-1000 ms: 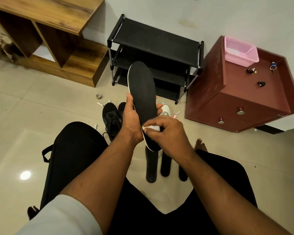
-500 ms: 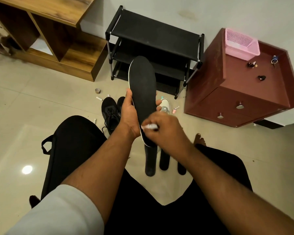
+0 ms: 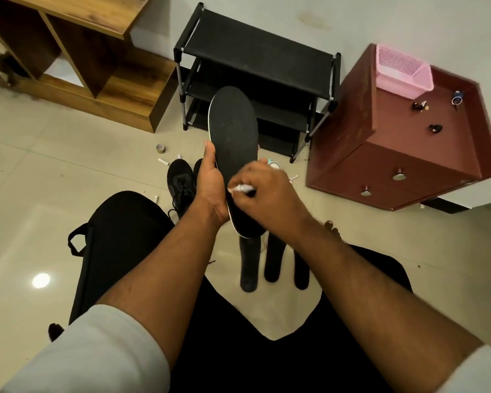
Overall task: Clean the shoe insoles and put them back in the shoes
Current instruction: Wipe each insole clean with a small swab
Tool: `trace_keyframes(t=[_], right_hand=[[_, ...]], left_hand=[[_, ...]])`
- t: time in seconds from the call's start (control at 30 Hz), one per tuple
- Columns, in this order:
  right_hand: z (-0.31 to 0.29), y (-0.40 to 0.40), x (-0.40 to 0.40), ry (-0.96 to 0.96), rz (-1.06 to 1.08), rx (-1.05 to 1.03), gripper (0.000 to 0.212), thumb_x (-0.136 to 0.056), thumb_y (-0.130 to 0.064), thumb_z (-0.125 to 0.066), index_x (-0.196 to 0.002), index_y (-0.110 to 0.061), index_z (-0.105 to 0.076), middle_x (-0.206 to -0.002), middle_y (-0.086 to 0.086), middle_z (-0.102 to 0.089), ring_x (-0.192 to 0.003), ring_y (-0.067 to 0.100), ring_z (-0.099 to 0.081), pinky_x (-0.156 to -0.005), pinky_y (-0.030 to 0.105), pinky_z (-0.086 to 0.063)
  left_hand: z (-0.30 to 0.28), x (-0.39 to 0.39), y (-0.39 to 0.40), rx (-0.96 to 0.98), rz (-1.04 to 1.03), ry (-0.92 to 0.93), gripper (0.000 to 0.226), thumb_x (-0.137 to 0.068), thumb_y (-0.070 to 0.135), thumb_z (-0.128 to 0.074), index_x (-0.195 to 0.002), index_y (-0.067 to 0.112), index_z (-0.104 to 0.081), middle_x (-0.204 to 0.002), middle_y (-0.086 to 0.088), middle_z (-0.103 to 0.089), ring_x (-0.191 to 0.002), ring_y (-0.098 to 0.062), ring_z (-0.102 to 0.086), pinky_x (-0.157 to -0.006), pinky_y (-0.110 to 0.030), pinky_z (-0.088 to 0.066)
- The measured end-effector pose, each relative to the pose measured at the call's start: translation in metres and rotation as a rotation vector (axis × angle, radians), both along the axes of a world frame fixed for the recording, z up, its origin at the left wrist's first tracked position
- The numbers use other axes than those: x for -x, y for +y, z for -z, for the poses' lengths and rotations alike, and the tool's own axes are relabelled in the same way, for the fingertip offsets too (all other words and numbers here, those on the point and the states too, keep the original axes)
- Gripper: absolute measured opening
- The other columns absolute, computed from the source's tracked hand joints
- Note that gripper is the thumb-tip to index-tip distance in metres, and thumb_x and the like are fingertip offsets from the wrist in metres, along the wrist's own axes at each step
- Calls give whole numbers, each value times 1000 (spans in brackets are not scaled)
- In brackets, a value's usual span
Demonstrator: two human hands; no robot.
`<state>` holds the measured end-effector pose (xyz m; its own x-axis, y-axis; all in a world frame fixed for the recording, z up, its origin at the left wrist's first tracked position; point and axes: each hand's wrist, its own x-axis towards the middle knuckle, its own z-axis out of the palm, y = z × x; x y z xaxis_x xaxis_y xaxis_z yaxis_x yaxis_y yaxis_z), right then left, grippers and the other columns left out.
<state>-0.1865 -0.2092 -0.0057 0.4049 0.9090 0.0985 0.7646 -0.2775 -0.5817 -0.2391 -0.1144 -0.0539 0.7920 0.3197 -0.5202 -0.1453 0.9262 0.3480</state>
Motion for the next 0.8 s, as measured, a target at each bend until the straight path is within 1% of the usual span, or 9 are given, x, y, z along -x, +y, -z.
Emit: trace_keyframes(t=[0.07,0.17,0.23,0.4,0.5,0.6,0.67,0.73,0.8], right_hand=[[11,-26,11,4,-43,2,11,-81,-7,-64,-89,-8,-72,-89,4,-64,-82,10,-56,-76,21,-46],[27,-65,22,14,-87,92,12,-84,-9,-63,-93,-8,-72,-91,3,-62,-85,11,-56,-74,30,-50],[29,-75,18,8,-75,89,13,-84,-10,-65,-95,-8,-72,-93,2,-62,-86,10,-57,-74,30,-53],[5,-36,-21,59,47,-106,12,-85,-11,-66,-96,-9,-71,-94,1,-64,-87,4,-56,-78,13,-46],[8,0,-37,8,55,-129,12,-84,-11,-66,-95,-10,-71,-93,2,-64,-86,5,-56,-77,11,-44],[26,12,-36,-5,26,-35,13,-85,-10,-65,-97,-9,-71,-96,4,-63,-88,6,-54,-79,12,-43],[40,-3,-31,35,69,-25,12,-85,-10,-65,-96,-10,-70,-96,3,-62,-89,7,-53,-80,10,-39],[59,-32,-24,66,116,5,12,-84,-11,-66,-95,-12,-70,-95,0,-61,-89,7,-54,-82,18,-42],[86,-57,-20,112,126,108,14,-82,-15,-67,-94,-16,-72,-93,-3,-62,-87,9,-58,-82,36,-49]], left_hand=[[1,0,3,36,7,-18,89,-88,79,-27,-118,6,-67,-101,-17,-67,-85,-25,-64,-77,-33,-55],[5,-1,7,32,20,-6,91,-87,81,-25,-127,7,-60,-100,-17,-68,-78,-23,-61,-68,-30,-55],[7,-1,8,12,37,-1,93,-86,82,-25,-128,6,-59,-100,-17,-68,-80,-23,-61,-68,-30,-56],[17,4,10,-26,37,-32,96,-79,87,-32,-132,11,-58,-105,-13,-67,-91,-25,-63,-82,-38,-51],[19,6,6,-76,17,-40,80,-89,75,-36,-124,10,-66,-117,-15,-69,-108,-30,-66,-89,-42,-54],[26,2,3,-70,-16,-1,73,-96,66,-32,-95,10,-80,-105,-13,-74,-97,-26,-72,-82,-38,-59],[37,-6,4,-54,-58,78,73,-96,65,-34,-97,7,-79,-101,-14,-74,-89,-25,-73,-76,-36,-60],[55,-15,5,-30,-111,194,66,-94,63,-43,-118,8,-70,-110,-16,-71,-92,-27,-71,-76,-38,-59],[82,-26,6,-116,-122,353,53,-97,54,-49,-123,12,-65,-112,-15,-72,-94,-28,-72,-74,-40,-58]])
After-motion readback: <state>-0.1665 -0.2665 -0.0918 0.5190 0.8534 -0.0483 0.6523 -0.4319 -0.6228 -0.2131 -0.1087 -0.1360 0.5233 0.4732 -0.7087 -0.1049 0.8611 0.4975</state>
